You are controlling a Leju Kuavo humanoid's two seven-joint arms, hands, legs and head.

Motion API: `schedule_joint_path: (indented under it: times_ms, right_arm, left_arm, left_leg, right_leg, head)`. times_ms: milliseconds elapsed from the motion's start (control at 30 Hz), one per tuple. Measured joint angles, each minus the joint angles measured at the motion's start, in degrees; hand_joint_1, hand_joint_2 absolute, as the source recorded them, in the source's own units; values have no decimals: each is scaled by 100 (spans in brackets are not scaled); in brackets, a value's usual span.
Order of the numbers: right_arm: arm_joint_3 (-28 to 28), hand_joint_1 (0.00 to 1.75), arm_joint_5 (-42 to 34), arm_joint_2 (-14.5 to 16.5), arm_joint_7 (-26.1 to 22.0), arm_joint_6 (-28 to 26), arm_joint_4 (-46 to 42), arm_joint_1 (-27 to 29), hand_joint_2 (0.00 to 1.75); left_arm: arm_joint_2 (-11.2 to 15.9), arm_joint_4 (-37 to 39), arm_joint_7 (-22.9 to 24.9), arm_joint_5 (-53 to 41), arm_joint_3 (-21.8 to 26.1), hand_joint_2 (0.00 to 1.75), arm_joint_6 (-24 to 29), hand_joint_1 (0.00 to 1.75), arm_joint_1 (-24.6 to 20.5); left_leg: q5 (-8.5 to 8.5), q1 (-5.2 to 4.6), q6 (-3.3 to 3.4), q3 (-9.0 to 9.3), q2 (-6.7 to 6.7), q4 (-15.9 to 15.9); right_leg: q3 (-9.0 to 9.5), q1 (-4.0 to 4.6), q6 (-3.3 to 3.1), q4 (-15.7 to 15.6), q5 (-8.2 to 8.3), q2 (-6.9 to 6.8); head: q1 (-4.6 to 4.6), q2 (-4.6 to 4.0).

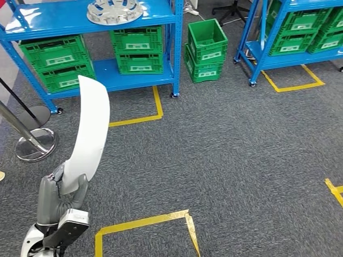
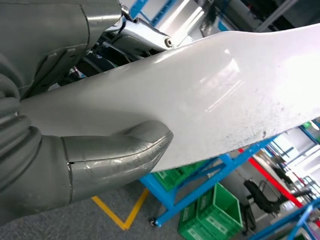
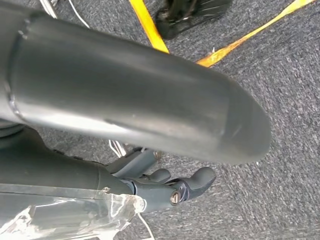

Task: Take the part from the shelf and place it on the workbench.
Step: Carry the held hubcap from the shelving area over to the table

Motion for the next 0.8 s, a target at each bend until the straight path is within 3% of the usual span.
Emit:
schedule_joint_path:
  times_ms: [33,67,167,233,333,433,500,633,800]
  right_arm:
    - [0,0,2,4,-3,9,-11,2,0]
    - [-1,0,3,8,-4,16,-21,6,0]
    - [-8,0,3,16,-7,16,-62,7,0]
    - [-13,0,4,31,-9,17,-79,-4,0]
    - [-27,0,5,48,-8,18,-98,9,0]
    - [-34,0,5,63,-7,18,-110,16,0]
    - [-35,0,8,67,-8,20,-113,13,0]
    - [-37,0,64,67,-21,49,-116,12,0]
    - [-44,0,145,67,-71,96,-139,12,0]
  left_arm:
    - [1,0,0,-1,1,175,0,175,10]
    - [2,0,0,-2,2,175,0,175,14]
    - [3,-2,1,-2,3,175,1,175,14]
    - [5,-4,1,-3,4,175,3,175,14]
    - [10,-4,1,-4,3,175,4,175,17]
    - [11,-4,0,-4,3,175,4,175,15]
    - [11,-4,0,-4,3,175,4,175,15]
    - [11,-7,-1,3,3,175,6,175,18]
    - [13,-11,-48,1,4,175,7,175,39]
  left_leg:
    - [7,-2,0,-5,31,2]
    - [12,-3,-4,-5,50,5]
    - [10,-16,-45,-19,69,53]
    - [6,-44,-62,-69,72,110]
    - [36,-61,57,-110,72,130]
    - [73,-58,79,-112,72,97]
    - [96,-50,32,-119,73,78]
    - [121,-27,-139,-147,72,57]
    - [139,-29,-177,-184,72,60]
  right_leg:
    - [-7,0,10,104,-7,-13]
    - [109,-1,14,-40,95,-18]
    - [804,-9,-8,-1198,517,-31]
    - [995,-14,-43,-1554,560,-29]
    - [976,-9,-70,-1566,577,-20]
    - [956,10,-101,-1562,594,-15]
    - [941,22,-123,-1558,599,-16]
    - [907,39,-155,-1547,614,-22]
    - [876,34,-180,-1545,639,-23]
  head:
    - [1,0]
    - [0,0]
    - [1,0]
    - [-7,0]
    - [-11,0]
    - [-13,0]
    - [-11,0]
    - [-8,0]
    - [-6,0]
